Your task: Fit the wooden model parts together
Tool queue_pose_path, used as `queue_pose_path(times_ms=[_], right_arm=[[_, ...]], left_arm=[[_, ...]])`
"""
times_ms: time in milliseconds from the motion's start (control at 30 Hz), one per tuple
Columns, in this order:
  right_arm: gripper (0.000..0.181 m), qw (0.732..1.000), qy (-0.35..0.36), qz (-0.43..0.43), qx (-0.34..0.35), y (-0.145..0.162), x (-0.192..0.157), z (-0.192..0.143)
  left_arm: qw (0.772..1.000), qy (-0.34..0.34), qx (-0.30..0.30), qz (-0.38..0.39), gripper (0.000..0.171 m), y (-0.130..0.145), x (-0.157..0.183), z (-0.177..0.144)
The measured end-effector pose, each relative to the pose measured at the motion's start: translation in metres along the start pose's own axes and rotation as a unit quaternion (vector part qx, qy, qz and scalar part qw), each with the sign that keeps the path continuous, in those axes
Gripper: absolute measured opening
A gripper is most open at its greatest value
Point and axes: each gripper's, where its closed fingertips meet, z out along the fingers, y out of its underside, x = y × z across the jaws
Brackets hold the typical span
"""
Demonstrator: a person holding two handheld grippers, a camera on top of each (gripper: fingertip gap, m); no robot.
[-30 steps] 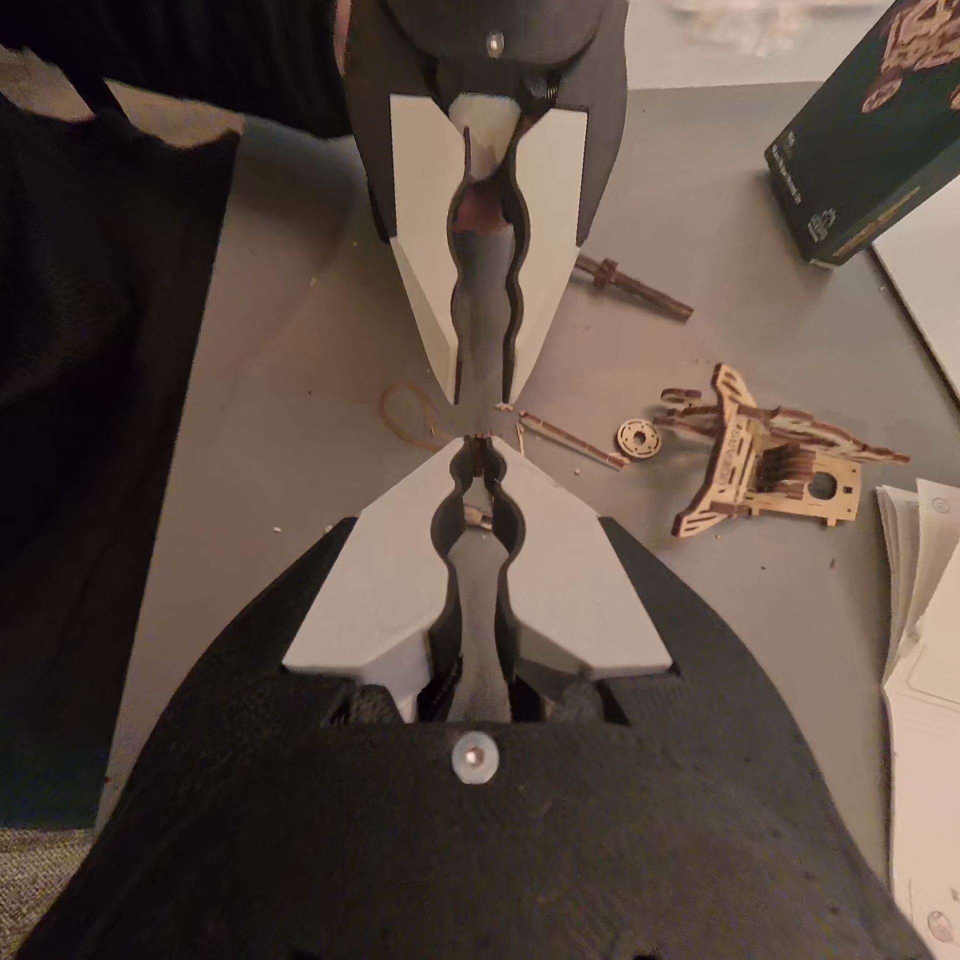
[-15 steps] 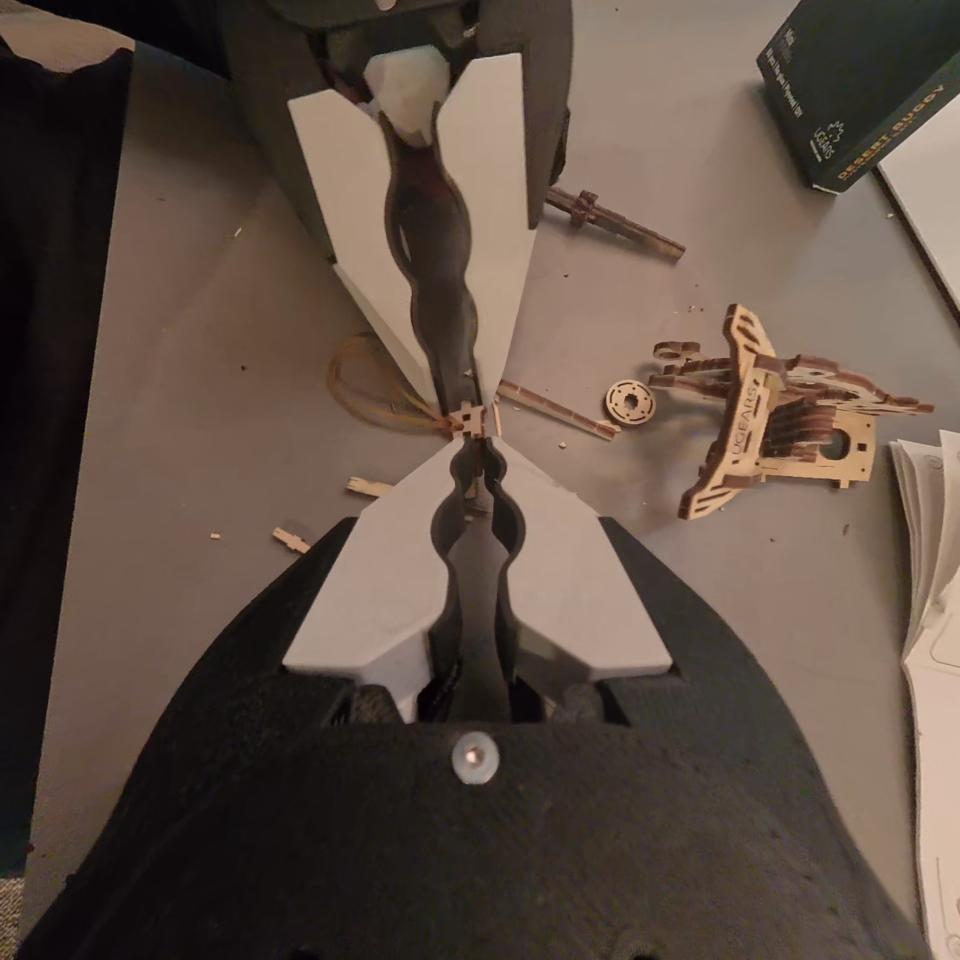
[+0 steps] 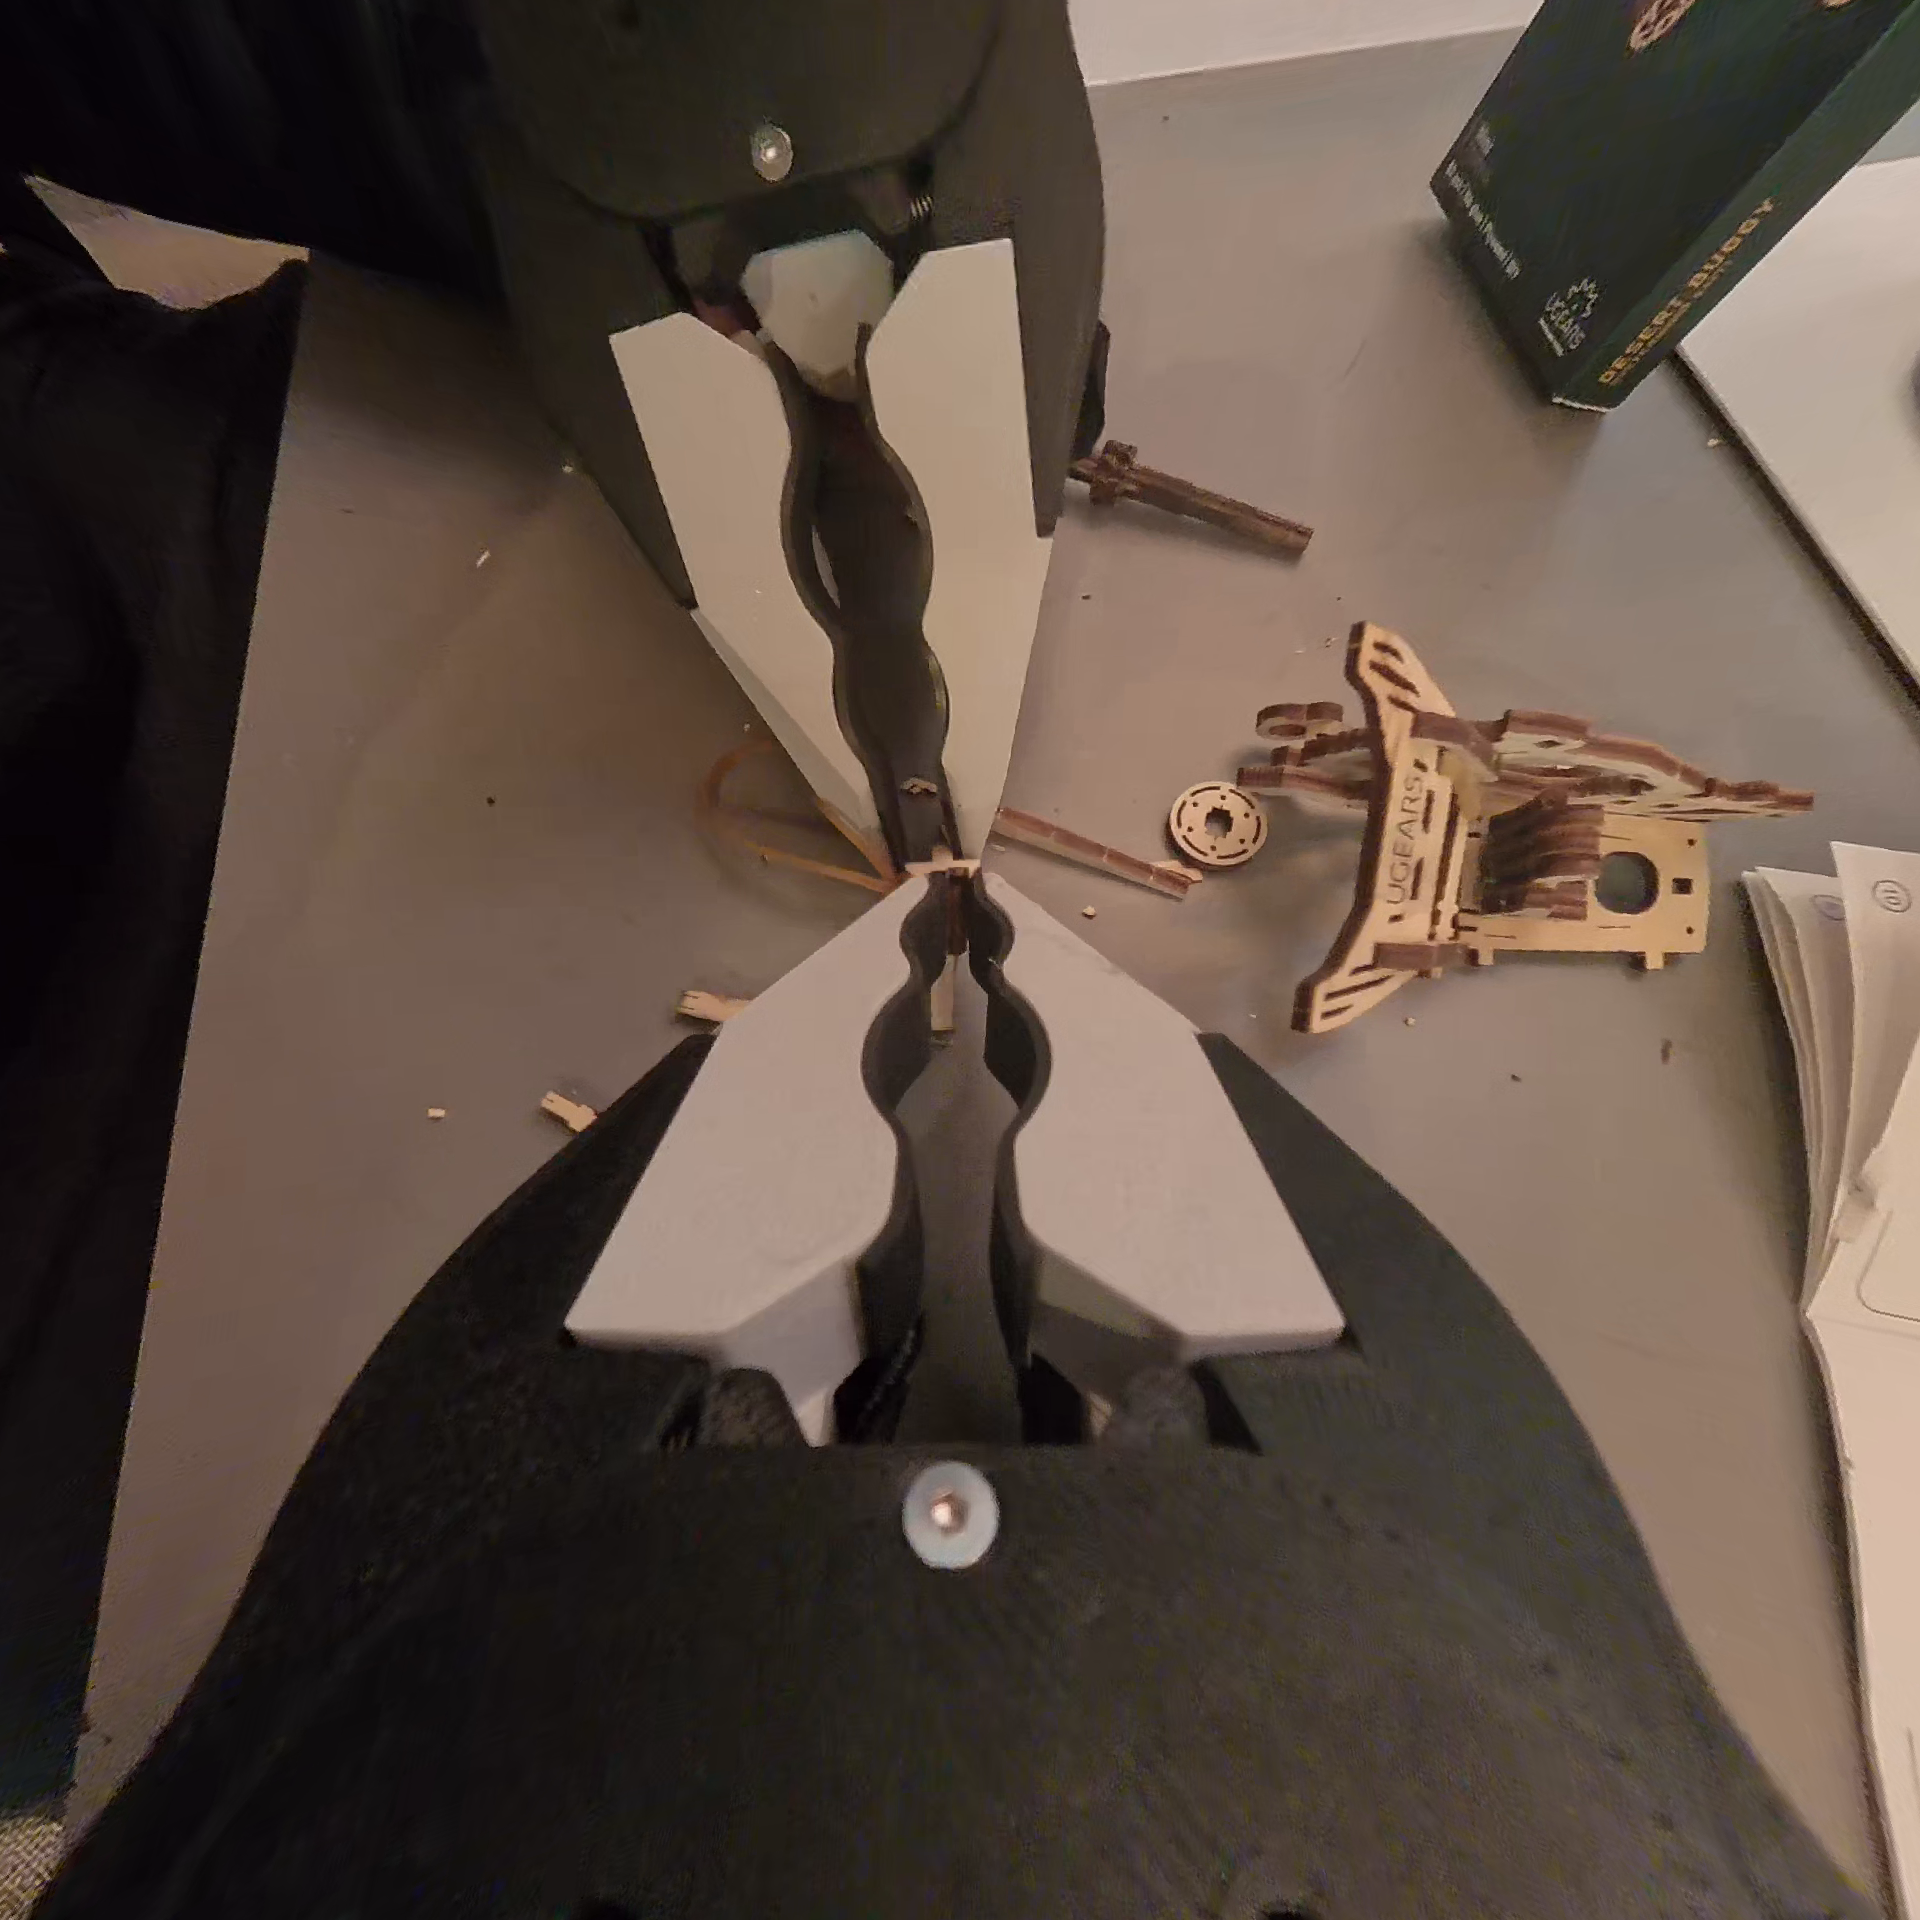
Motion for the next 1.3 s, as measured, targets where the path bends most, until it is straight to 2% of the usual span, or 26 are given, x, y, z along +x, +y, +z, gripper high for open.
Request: queue_pose_path(times_ms=[133, 567, 967, 1133, 1300], right_arm=[[0.0, 1.0, 0.011, -0.023, -0.014, 0.0027, -0.001, 0.0058], [0.0, 0.999, 0.01, -0.024, -0.044, 0.0053, -0.001, 0.0079], [0.0, 0.994, 0.03, -0.045, -0.093, 0.0058, -0.0004, 0.0089], [0.0, 0.987, 0.042, -0.073, -0.139, 0.007, -0.0001, 0.0091], [0.0, 0.981, 0.036, -0.067, -0.18, 0.0079, 0.0, 0.0092]], left_arm=[[1.0, 0.011, 0.001, -0.011, 0.008, -0.0006, -0.0002, 0.0006], [0.998, 0.054, 0.005, -0.04, 0.008, -0.002, 0.0002, 0.0015], [0.998, 0.059, 0.005, -0.035, 0.008, -0.0018, 0.0005, 0.0015], [0.998, 0.059, 0.005, -0.032, 0.008, -0.0019, 0.0003, 0.0016], [0.998, 0.056, 0.005, -0.026, 0.008, -0.0019, 0.0003, 0.0019]])
